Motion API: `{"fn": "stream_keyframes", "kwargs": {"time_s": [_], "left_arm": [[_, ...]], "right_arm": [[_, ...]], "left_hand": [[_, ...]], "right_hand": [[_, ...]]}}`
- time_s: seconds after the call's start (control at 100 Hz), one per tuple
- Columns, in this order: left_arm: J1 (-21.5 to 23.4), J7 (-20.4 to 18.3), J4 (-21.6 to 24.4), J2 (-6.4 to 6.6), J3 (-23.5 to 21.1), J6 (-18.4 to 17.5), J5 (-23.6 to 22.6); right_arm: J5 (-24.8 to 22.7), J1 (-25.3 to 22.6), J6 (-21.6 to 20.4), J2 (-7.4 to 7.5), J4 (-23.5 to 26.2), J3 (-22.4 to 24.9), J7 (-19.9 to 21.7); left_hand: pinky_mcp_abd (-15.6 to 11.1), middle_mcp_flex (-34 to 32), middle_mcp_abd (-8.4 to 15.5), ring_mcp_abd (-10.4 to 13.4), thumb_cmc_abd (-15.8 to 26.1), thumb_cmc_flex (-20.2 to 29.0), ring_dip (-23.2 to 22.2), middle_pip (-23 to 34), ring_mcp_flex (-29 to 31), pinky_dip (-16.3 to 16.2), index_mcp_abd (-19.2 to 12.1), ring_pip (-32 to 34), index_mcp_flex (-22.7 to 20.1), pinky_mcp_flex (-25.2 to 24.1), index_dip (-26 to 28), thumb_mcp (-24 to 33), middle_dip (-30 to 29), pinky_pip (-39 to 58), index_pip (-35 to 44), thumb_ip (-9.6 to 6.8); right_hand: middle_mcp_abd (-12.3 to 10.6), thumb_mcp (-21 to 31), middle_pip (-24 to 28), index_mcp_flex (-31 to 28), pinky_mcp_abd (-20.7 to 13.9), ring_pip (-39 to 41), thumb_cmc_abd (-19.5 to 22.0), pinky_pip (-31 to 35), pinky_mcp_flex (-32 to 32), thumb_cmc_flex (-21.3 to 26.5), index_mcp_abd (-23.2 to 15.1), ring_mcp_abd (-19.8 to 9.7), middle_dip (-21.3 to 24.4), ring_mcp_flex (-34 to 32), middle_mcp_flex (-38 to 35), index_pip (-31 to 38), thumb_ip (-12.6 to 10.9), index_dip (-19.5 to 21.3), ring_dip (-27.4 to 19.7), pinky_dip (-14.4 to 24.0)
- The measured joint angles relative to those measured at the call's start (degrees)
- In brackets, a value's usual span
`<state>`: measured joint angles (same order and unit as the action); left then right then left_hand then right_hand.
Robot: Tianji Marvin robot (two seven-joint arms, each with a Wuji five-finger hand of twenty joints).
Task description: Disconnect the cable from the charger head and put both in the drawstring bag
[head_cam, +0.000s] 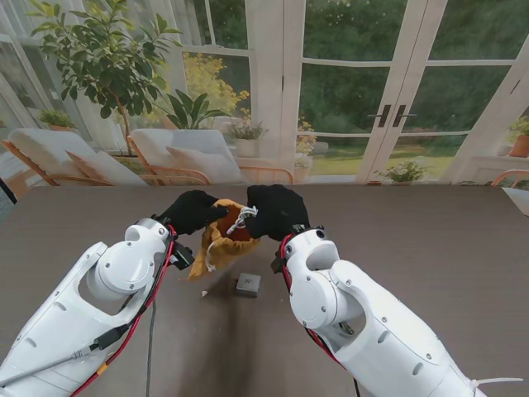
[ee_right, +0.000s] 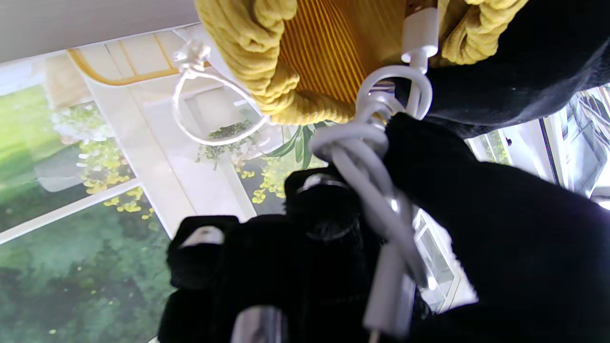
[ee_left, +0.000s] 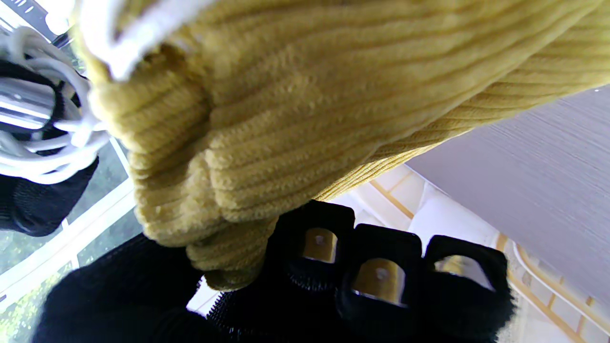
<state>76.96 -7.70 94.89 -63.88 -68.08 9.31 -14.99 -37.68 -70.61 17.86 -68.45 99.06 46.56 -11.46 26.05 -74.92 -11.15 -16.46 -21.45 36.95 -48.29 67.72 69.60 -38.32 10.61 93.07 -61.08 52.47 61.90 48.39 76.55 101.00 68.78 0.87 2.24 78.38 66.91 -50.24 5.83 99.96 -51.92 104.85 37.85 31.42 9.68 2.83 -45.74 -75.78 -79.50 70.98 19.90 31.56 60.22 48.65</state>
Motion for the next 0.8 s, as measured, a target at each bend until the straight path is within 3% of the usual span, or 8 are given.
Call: {"fn": "stream_keyframes", "kwargs": {"time_s": [0.24, 0.59, 0.78, 0.8], "left_arm": [[-0.58, -0.44, 0.02, -0.15, 0.96, 0.01, 1.66], [-1.89, -0.82, 0.05, -0.55, 2.73, 0.85, 5.02], [-1.96, -0.96, 0.32, -0.69, 2.88, 0.99, 5.44], [-1.93, -0.95, 0.41, -0.69, 2.86, 1.00, 5.44]], "right_arm": [[-2.09, 1.02, 1.34, 0.30, 0.06, -1.22, 2.20], [-3.77, 2.10, 2.48, 1.23, 0.34, -2.92, 5.59], [-5.06, 2.83, 3.12, 1.42, 0.07, -3.35, 7.08], [-5.35, 2.91, 3.21, 1.48, 0.08, -3.37, 7.45]], "left_hand": [[0.08, 0.00, 0.00, 0.00, 0.00, 0.01, 0.00, 0.00, 0.00, 0.00, 0.01, 0.00, 0.01, 0.00, 0.00, 0.00, 0.00, 0.00, 0.00, 0.00], [0.57, 0.01, 0.00, 0.00, 0.00, 0.61, 0.01, -0.10, 0.00, -0.56, 0.16, 0.00, 0.07, 0.00, -0.04, -0.54, 0.00, 0.00, -0.09, 0.04], [0.64, 0.02, 0.00, 0.00, 0.00, 1.16, 0.01, -0.12, 0.00, -0.71, 0.24, 0.00, 0.08, 0.00, -0.22, -0.56, 0.00, 0.00, -0.09, 0.03], [0.65, 0.02, -0.05, 0.00, 0.01, 1.26, 0.01, -0.13, 0.00, -0.72, 0.33, 0.00, 0.11, 0.00, -0.25, -0.61, 0.00, 0.00, -0.11, -0.53]], "right_hand": [[0.00, -0.07, 0.00, 0.52, 0.00, 0.00, 1.37, 0.00, 0.00, -0.06, 0.17, 0.00, 0.00, 0.00, 0.00, -0.37, 0.00, -0.12, -0.01, 0.00], [-0.17, -0.15, -0.27, 1.04, -0.22, 0.00, 2.90, 0.04, 0.00, -0.67, 0.16, -0.26, 0.00, 0.00, 0.00, -2.02, -0.67, -4.35, -0.12, 0.00], [-2.37, -1.29, -1.67, 5.41, -2.87, -0.08, 5.89, 0.16, 0.00, -4.08, -0.85, -2.45, 0.00, 0.00, 0.00, -4.63, -6.43, -8.31, -0.13, 0.00], [-2.66, -1.29, -1.86, 5.57, -3.24, -0.10, 5.92, 0.23, 0.00, -4.31, -0.86, -2.74, 0.00, 0.00, 0.00, -4.62, -7.02, -8.58, -0.14, 0.00]]}}
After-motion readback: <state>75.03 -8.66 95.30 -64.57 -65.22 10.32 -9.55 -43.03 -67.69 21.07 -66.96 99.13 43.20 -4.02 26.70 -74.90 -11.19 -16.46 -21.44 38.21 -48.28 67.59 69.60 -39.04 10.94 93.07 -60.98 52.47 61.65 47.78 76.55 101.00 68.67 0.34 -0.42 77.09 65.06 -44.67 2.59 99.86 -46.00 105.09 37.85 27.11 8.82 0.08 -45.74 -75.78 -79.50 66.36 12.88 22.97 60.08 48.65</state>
